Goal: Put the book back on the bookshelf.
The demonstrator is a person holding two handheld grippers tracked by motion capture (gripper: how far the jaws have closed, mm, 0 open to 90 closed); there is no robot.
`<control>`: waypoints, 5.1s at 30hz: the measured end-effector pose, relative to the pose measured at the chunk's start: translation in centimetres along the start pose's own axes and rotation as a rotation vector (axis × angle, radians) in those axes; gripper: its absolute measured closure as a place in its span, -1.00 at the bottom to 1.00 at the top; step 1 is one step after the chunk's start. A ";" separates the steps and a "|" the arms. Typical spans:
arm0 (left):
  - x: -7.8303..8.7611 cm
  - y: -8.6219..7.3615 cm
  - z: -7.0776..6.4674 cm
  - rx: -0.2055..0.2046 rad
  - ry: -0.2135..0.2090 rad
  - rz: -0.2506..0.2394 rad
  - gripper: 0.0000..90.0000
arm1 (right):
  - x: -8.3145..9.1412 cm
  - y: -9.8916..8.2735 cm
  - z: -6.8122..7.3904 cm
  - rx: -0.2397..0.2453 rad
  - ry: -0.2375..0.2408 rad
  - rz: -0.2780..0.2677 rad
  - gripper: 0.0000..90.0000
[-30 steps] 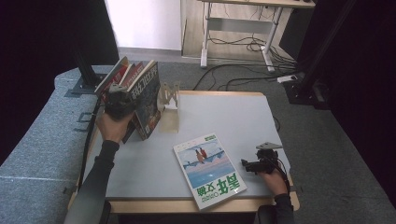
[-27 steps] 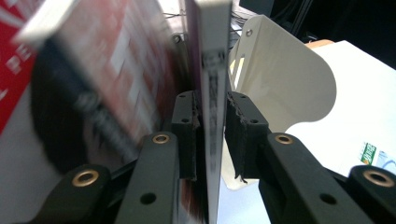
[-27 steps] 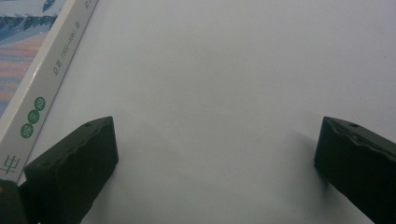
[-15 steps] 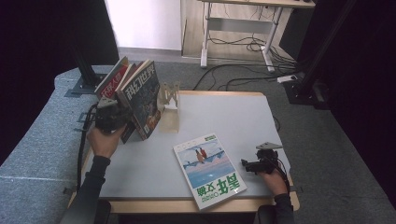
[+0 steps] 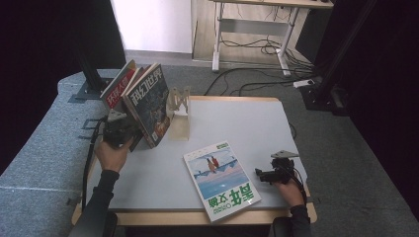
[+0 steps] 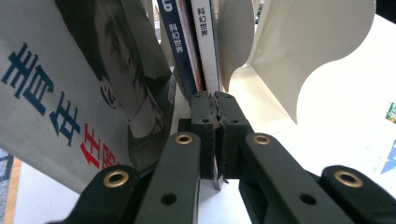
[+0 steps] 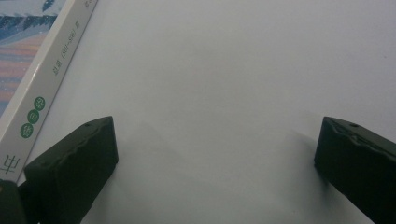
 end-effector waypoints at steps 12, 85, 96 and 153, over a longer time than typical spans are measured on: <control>-0.3 -0.9 0.9 0.046 -0.018 0.014 0.86 | 0.0 0.0 0.0 0.000 0.000 0.000 -1.00; 1.1 -3.5 -1.7 -0.069 -0.241 0.023 -0.41 | 0.0 0.0 0.0 0.000 0.000 -0.001 -1.00; -0.9 -5.3 -5.3 -0.160 -0.316 0.093 -0.77 | 0.0 0.0 0.0 0.000 -0.001 -0.002 -1.00; -5.1 -10.0 -10.3 -0.378 -0.375 0.253 -1.00 | 1.5 0.1 1.7 0.029 0.039 -0.061 -1.00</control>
Point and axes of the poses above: each handheld gripper's, and its own axes: x roughly backward along the jaws, y roughly out of its top, z roughly to its left, the point moved 1 cm from there along -x, roughly forward along the jaws, and after that the axes turned 5 degrees about y, right-handed, at the moved point
